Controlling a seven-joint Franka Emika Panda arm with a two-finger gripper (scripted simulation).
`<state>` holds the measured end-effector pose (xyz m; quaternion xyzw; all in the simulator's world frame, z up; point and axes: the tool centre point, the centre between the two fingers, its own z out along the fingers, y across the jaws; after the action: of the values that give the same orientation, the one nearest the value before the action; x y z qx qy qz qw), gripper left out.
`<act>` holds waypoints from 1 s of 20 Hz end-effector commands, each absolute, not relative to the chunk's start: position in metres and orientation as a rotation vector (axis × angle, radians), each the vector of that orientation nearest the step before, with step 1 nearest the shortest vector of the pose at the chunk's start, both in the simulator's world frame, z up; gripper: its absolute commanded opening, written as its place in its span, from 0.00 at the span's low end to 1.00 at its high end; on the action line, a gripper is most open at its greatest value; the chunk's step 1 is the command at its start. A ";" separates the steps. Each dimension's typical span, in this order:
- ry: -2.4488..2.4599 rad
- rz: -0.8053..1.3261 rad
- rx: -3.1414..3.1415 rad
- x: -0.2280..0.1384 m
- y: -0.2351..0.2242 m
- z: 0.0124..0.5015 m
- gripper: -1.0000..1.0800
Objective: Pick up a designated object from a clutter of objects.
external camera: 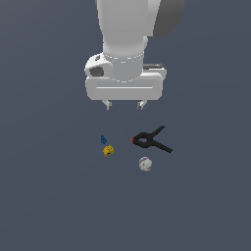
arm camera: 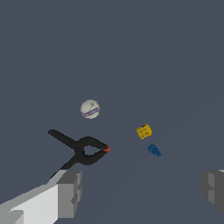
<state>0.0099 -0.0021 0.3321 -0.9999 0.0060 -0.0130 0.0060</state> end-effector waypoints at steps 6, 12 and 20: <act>-0.025 -0.040 -3.123 0.013 0.011 0.332 0.96; -0.074 -0.038 -3.115 0.015 0.026 0.332 0.96; -0.086 -0.036 -3.118 0.021 0.028 0.321 0.96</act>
<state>0.0191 0.0270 0.3253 -0.9995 -0.0258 -0.0123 0.0114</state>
